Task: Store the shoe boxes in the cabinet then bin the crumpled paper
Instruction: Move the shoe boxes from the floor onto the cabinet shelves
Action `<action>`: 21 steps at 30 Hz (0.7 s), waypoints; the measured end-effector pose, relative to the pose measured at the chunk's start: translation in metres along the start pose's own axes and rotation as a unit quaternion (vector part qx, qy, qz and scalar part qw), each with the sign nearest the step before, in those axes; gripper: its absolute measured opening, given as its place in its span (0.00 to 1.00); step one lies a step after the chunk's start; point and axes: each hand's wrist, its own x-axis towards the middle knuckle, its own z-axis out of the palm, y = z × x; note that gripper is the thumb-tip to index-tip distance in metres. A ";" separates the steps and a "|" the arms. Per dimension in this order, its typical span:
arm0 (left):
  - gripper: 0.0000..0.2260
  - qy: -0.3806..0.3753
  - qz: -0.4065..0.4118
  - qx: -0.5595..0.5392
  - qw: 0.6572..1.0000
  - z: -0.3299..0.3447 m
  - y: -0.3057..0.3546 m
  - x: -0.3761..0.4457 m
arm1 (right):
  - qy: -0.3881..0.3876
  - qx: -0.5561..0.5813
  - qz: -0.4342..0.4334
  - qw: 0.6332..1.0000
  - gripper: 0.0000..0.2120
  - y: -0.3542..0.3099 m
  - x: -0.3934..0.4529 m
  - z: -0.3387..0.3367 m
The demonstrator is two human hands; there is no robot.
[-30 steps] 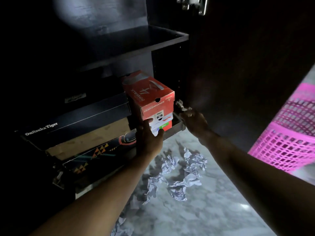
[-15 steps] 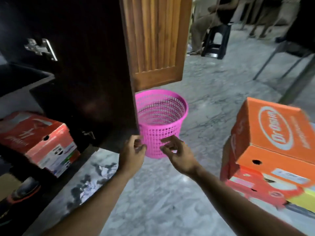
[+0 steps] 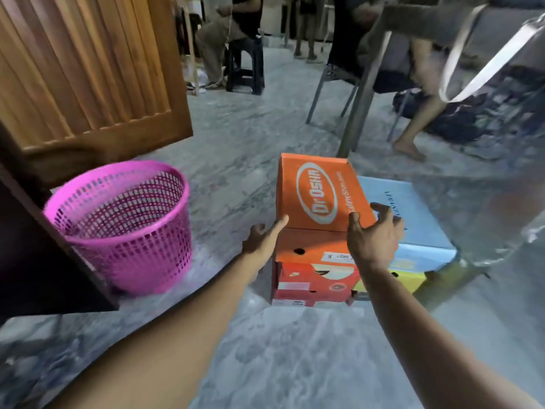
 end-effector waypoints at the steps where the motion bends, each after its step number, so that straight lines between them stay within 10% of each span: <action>1: 0.54 -0.009 -0.026 -0.026 0.999 0.010 0.003 0.000 | -0.001 -0.019 0.040 0.999 0.25 0.010 0.010 -0.003; 6: 0.32 -0.021 -0.057 -0.091 0.994 0.039 0.003 0.008 | -0.071 -0.052 0.118 0.989 0.31 0.034 0.021 -0.005; 14: 0.33 0.138 -0.059 -0.182 0.972 0.004 -0.029 0.031 | -0.118 -0.037 0.091 0.988 0.14 0.033 -0.014 -0.006; 21: 0.20 0.175 -0.023 -0.198 0.964 -0.074 -0.046 -0.016 | -0.052 0.107 0.133 0.984 0.22 0.023 -0.025 -0.022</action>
